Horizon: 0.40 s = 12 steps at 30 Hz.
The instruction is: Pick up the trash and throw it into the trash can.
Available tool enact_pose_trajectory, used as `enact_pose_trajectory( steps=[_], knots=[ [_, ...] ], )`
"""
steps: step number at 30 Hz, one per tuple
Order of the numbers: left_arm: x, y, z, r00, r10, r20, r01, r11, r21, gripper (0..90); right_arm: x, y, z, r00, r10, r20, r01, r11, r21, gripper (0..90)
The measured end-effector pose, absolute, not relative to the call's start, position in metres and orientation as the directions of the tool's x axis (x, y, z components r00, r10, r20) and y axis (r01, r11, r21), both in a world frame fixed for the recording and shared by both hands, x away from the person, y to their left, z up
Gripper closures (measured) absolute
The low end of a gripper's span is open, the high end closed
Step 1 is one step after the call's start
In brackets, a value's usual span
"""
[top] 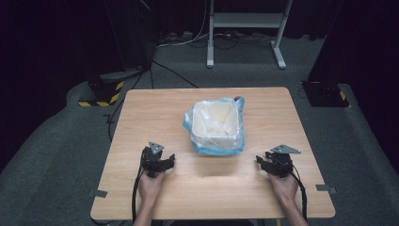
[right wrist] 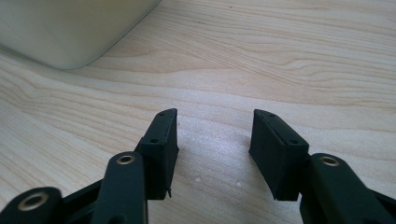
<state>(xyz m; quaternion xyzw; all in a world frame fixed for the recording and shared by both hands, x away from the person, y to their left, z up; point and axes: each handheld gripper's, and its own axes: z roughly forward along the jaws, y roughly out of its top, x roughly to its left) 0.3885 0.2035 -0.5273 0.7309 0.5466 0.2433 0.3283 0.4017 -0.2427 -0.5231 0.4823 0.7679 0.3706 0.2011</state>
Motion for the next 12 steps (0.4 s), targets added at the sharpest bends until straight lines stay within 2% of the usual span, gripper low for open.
enact_pose_trajectory(
  steps=[5, 12],
  knots=[
    [0.3885, 0.2035, -0.5272, 0.284, 0.959, -0.003, 0.639, -0.187, 0.746, 29.4, 0.3996, -0.2346, -0.5235, -0.468, 0.883, -0.029, 0.567, 0.326, 0.756, 44.2],
    [0.3885, 0.2034, -0.5273, 0.283, 0.959, -0.003, 0.639, -0.187, 0.746, 29.4, 0.401, -0.2355, -0.5237, -0.46, 0.888, -0.014, 0.579, 0.312, 0.753, 41.3]
  ],
)
